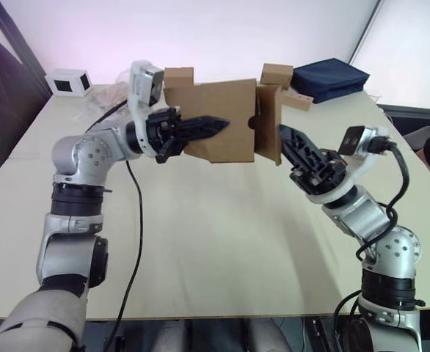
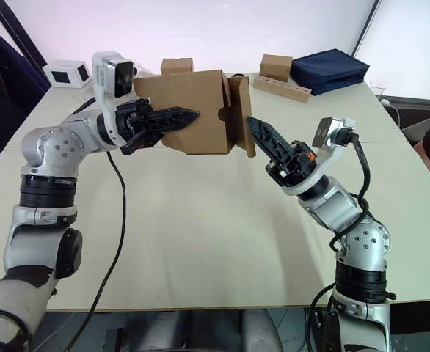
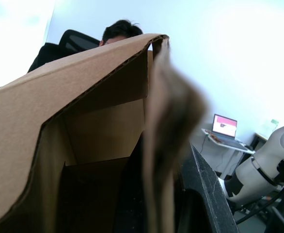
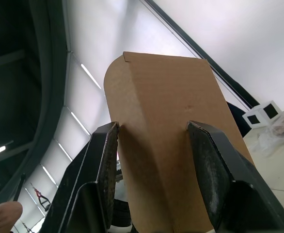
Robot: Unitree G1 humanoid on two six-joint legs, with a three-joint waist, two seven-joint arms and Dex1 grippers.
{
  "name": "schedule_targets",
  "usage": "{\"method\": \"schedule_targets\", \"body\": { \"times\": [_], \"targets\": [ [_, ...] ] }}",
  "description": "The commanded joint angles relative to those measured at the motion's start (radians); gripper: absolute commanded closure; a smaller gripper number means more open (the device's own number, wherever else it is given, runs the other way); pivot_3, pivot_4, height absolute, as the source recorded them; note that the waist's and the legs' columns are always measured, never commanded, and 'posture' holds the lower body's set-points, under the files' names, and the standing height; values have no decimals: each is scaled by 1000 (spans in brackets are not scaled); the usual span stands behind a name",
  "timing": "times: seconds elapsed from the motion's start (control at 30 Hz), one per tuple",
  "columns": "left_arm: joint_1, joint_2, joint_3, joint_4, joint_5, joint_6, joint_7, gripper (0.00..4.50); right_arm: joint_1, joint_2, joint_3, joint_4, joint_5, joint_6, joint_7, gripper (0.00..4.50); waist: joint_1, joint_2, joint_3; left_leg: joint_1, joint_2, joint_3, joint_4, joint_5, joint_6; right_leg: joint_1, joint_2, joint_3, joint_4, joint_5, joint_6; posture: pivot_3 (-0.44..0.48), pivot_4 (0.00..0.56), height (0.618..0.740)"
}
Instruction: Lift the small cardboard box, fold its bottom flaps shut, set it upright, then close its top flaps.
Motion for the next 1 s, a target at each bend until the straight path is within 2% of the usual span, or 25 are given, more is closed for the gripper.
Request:
{"method": "schedule_targets", "body": {
  "times": [0.03, 0.57, 1.0],
  "targets": [
    [-28, 5, 25, -25, -18, 5, -1, 4500, -33, 12, 7, -26, -9, -21, -4, 2205, 0, 0, 0, 0, 0, 0, 0, 0, 0, 0, 0, 0, 0, 0, 0, 0, 150, 740],
    [-25, -4, 36, -37, -28, 15, 17, 4500, -60, 101, 58, -54, -146, -107, -106, 2205, 0, 0, 0, 0, 0, 0, 0, 0, 0, 0, 0, 0, 0, 0, 0, 0, 150, 740],
    [-19, -10, 45, -40, -28, 19, 25, 4500, -70, 169, 47, -60, -143, -167, -182, 2205, -1, 0, 0, 0, 0, 0, 0, 0, -1, -1, 0, 0, 1, 0, 0, 0, 150, 740]
  ]
}}
